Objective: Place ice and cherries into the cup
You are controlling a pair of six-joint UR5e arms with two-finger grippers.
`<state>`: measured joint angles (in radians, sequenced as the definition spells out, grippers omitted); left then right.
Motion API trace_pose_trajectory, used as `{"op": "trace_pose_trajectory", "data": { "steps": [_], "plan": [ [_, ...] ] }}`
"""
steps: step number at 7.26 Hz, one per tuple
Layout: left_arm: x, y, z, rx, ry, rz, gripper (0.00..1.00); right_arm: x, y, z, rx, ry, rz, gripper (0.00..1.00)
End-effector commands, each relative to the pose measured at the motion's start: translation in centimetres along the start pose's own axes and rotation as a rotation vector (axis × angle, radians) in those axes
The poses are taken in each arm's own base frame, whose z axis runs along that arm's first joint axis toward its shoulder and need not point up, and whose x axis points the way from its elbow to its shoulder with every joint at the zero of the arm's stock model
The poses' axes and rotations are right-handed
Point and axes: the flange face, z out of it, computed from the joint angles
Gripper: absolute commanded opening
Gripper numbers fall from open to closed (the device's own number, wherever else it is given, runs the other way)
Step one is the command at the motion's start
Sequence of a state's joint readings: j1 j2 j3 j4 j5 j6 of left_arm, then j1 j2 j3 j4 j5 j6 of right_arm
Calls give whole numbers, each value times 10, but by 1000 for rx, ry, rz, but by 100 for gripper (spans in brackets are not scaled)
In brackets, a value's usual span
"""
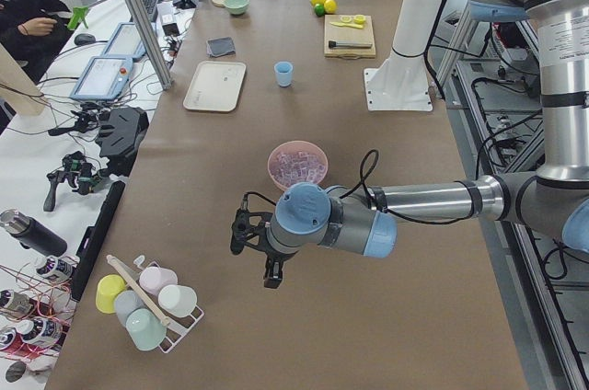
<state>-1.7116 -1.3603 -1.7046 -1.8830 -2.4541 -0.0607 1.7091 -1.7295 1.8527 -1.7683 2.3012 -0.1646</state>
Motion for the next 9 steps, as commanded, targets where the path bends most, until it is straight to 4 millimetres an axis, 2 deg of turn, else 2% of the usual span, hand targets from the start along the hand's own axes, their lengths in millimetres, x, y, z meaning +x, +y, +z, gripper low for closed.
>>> {"op": "trace_pose_trajectory", "data": {
  "steps": [1, 2, 3, 4, 7, 9],
  "plan": [
    [10, -14, 2, 2, -84, 37, 98, -7, -6, 0, 5, -12, 71, 100],
    [31, -40, 10, -17, -82, 62, 98, -13, -10, 2, 0, -13, 64, 100],
    [48, -73, 3, -31, -95, 49, 98, -22, -17, 5, -8, -12, 74, 100],
    [52, -85, -1, -29, -135, 52, 98, -28, -20, 9, -16, -11, 91, 100],
    [84, -102, 17, -48, -143, 119, 98, -35, -27, 15, -29, -10, 76, 100],
    [87, -108, 19, -46, -164, 130, 98, -34, -26, 19, -38, -11, 76, 100]
  ]
}}
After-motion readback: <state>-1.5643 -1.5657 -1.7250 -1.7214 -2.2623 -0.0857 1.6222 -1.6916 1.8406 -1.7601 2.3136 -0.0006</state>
